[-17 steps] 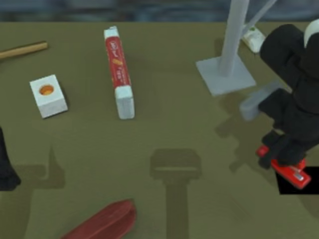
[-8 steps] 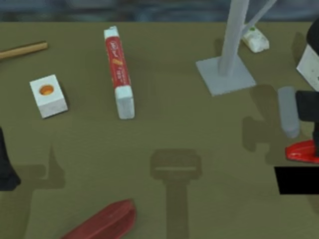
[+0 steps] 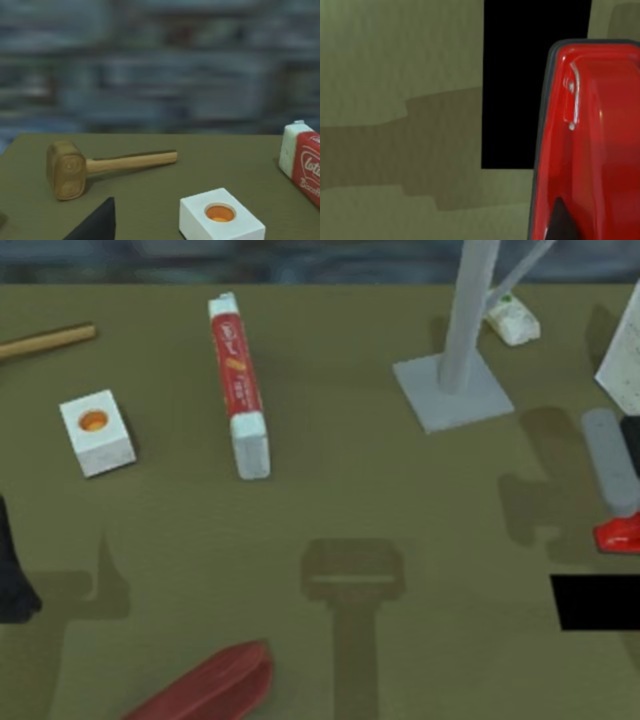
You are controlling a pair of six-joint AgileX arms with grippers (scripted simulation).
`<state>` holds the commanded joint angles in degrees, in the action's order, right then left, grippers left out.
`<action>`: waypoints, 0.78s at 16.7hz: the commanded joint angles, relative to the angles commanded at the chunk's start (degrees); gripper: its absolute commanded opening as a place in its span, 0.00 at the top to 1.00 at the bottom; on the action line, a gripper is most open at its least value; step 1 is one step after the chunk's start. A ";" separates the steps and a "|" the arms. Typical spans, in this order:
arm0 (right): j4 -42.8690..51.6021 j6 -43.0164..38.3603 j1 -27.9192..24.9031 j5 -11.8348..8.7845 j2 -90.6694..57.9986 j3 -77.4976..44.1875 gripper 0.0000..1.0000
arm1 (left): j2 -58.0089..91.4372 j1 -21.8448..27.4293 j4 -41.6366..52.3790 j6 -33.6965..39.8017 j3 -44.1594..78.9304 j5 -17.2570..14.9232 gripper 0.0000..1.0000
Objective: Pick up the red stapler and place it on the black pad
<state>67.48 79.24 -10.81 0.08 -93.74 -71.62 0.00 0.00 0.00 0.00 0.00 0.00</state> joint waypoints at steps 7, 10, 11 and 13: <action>-6.43 -0.31 -0.20 0.02 -2.23 4.38 1.00 | 0.00 0.00 0.00 0.00 0.00 0.00 0.00; -14.96 -0.38 -0.13 0.06 -4.84 9.77 1.00 | 0.00 0.00 0.00 0.00 0.00 0.00 0.00; -17.67 -0.38 -0.14 0.06 -5.67 11.52 1.00 | 0.00 0.00 0.00 0.00 0.00 0.00 0.00; -21.59 -0.34 -0.16 0.04 -7.03 14.27 1.00 | 0.00 0.00 0.00 0.00 0.00 0.00 0.00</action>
<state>45.89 78.90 -10.97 0.12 -100.77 -57.35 0.00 0.00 0.00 0.00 0.00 0.00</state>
